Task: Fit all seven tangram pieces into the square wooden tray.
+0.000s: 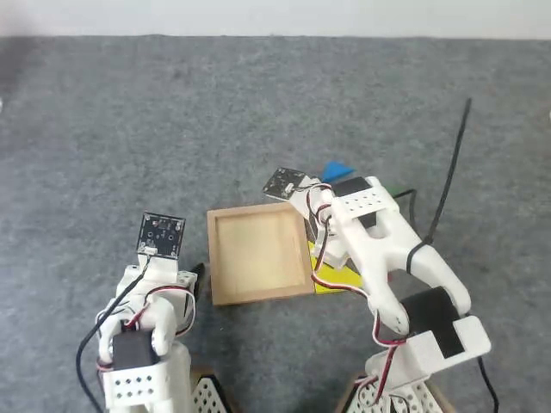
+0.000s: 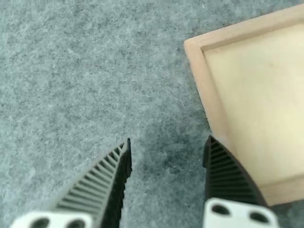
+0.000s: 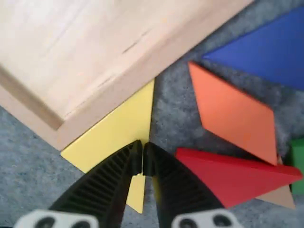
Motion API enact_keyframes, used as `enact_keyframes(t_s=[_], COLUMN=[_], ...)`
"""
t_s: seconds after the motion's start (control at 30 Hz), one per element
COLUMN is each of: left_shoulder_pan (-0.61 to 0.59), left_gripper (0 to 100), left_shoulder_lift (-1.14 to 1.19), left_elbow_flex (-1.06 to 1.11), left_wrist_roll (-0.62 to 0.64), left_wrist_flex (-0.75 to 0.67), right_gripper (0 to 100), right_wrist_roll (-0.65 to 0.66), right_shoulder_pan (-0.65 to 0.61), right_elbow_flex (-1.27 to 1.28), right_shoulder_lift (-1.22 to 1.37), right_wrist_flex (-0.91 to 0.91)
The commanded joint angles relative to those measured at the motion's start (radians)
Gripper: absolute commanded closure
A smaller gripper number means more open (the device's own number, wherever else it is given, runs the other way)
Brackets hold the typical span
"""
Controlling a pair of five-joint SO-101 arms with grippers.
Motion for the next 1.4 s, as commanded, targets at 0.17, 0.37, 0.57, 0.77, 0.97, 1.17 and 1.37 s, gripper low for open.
enact_keyframes(t_s=[0.17,0.37,0.57,0.77,0.97,1.17,1.37], left_shoulder_pan=[-0.002,-0.002,-0.002,-0.002,-0.002,-0.002,-0.002], left_gripper=[76,76,76,76,76,76,76], left_shoulder_lift=[-0.018,-0.018,-0.018,-0.018,-0.018,-0.018,-0.018], left_elbow_flex=[-0.004,-0.004,-0.004,-0.004,-0.004,-0.004,-0.004], left_wrist_roll=[-0.006,-0.006,-0.006,-0.006,-0.006,-0.006,-0.006], left_wrist_flex=[0.005,0.005,0.005,0.005,0.005,0.005,0.005], right_gripper=[90.7,86.0,85.8,84.2,70.4,69.3,66.2], right_wrist_roll=[-0.207,-0.284,-0.422,-0.589,-0.615,-0.618,-0.608], right_shoulder_pan=[-0.248,-0.297,0.01,0.07,0.101,0.13,0.102], right_elbow_flex=[0.063,0.132,0.124,0.124,0.13,0.133,0.167], right_shoulder_lift=[-0.248,-0.257,-0.254,-0.302,-0.292,-0.26,-0.254], right_wrist_flex=[0.039,0.016,-0.076,-0.148,-0.156,-0.147,-0.154])
